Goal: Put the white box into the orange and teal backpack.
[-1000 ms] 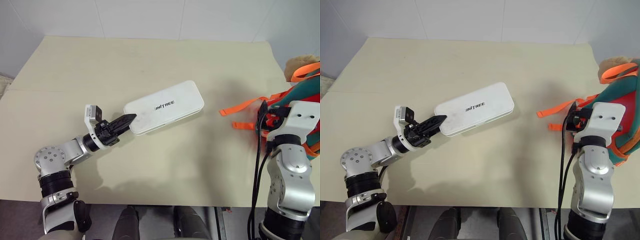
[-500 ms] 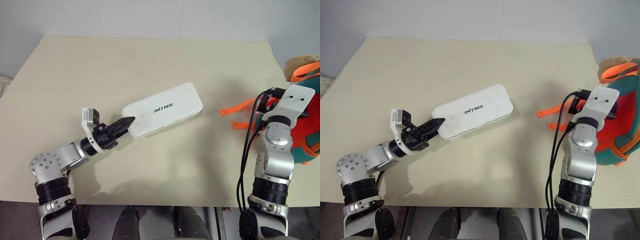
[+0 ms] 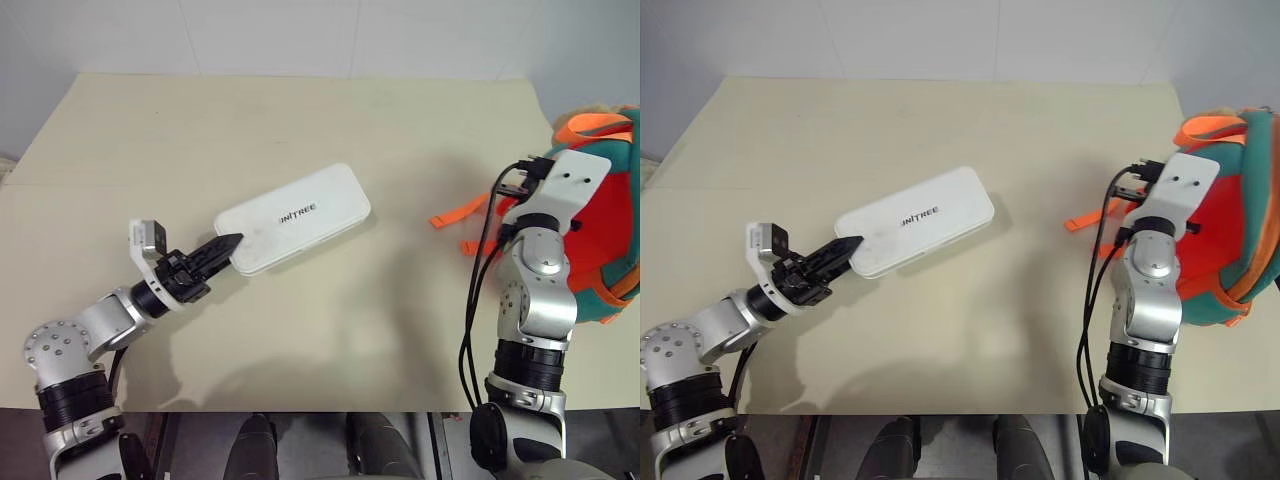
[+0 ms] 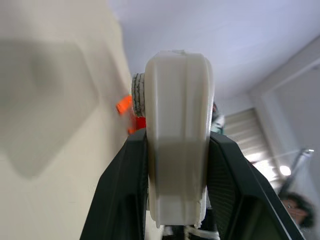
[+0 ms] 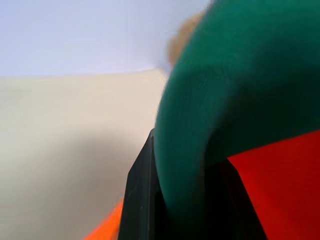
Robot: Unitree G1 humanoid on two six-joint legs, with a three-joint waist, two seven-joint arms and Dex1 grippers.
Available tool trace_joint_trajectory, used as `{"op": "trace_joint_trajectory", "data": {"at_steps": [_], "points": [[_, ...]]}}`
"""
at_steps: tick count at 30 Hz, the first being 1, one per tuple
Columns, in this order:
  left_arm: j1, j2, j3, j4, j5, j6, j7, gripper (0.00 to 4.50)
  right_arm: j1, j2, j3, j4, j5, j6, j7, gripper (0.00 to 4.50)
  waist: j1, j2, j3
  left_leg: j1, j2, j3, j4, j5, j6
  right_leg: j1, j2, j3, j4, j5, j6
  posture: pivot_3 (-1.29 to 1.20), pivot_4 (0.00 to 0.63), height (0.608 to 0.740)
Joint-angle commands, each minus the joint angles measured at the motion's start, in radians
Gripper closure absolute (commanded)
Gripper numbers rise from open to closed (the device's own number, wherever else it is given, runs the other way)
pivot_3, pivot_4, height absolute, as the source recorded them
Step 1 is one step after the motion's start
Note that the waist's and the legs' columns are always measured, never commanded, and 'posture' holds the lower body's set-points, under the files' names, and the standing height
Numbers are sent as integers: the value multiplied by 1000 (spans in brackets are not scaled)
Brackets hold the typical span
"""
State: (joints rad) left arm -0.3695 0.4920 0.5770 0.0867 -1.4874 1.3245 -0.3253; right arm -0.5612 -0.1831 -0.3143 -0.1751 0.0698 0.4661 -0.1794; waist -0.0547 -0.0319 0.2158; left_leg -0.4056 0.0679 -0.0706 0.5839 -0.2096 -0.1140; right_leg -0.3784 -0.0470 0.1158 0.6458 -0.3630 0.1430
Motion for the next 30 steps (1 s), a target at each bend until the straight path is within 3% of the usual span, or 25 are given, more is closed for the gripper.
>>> {"op": "trace_joint_trajectory", "data": {"at_steps": [1,13,19,30], "points": [[-2,47,20,-1,-29,-28,-30,3220,15,24,52,-144,79,64,72,4500,-1,0,0,0,0,0,0,0,0,0,0,0,0,0,0,0,150,740],[-41,180,8,102,51,-65,-138,3220,1,28,108,-419,452,408,271,4500,-2,0,0,-1,0,1,-6,0,-1,-5,0,0,-1,-1,-2,0,150,740],[-92,267,-1,197,147,-90,-234,3220,-78,-6,41,-526,813,621,305,4500,-5,0,0,-8,1,2,-7,1,-2,-14,0,0,2,-2,-3,0,150,740],[-173,370,-44,341,320,-123,-441,3220,-105,-243,27,-552,1390,606,307,4500,-3,0,0,-15,2,2,-6,1,-1,-20,0,-1,0,-2,-4,0,150,740]]}}
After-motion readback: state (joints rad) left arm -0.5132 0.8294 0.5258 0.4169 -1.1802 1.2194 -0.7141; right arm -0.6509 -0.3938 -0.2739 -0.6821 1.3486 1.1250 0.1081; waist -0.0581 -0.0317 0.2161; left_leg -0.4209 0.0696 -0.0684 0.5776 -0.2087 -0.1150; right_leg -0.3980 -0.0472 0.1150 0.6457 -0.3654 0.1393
